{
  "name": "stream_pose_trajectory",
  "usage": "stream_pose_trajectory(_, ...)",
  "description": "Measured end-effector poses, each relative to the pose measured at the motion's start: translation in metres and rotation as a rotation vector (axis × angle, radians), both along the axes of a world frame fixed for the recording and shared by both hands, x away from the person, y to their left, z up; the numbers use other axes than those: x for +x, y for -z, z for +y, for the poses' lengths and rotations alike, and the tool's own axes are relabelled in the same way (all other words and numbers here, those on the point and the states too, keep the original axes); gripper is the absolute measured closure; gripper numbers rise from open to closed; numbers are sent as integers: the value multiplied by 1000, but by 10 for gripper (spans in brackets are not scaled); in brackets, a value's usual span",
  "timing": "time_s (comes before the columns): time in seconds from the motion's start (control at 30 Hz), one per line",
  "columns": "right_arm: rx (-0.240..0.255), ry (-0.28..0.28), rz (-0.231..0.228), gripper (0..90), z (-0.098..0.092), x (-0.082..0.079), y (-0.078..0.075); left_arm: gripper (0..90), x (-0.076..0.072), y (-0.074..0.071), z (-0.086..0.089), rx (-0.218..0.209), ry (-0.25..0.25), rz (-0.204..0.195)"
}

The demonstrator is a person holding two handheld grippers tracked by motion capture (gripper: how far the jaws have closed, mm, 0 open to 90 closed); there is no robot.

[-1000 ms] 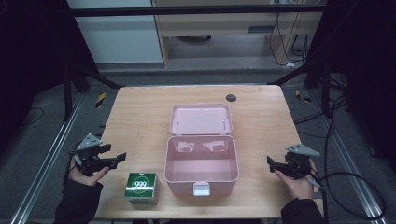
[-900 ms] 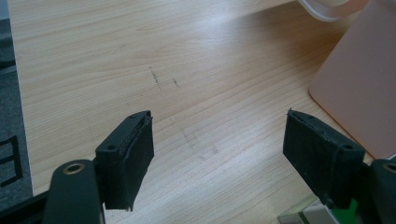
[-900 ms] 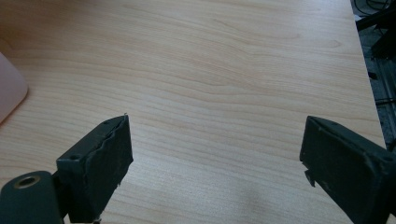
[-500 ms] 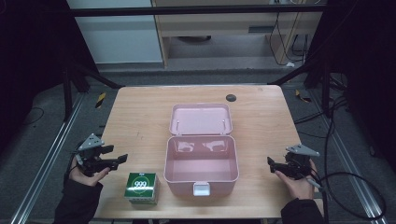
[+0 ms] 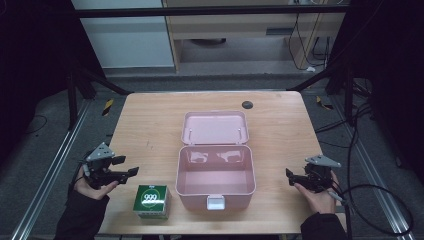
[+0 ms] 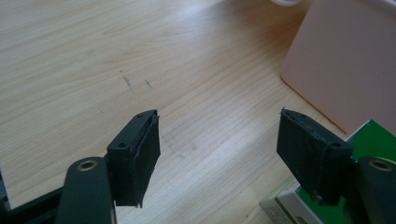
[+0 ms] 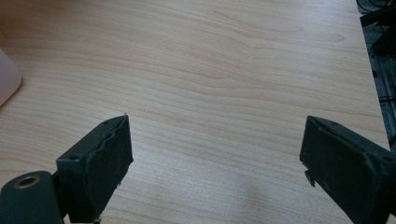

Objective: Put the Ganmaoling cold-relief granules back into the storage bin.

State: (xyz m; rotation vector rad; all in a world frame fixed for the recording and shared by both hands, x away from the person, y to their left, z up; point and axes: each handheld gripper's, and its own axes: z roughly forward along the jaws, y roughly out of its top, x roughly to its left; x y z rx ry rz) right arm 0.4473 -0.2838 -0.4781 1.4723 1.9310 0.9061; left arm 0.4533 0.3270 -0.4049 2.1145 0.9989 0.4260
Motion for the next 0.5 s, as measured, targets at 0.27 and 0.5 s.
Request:
stream_pose_trajectory(0.27, -13, -7, 10, 95, 1, 0, 2, 308, 2, 6, -4, 31, 26, 30)
stream_pose_trajectory(0.5, -14, -5, 13, 95, 2, 0, 2, 310, 4, 11, -3, 44, -30, 12)
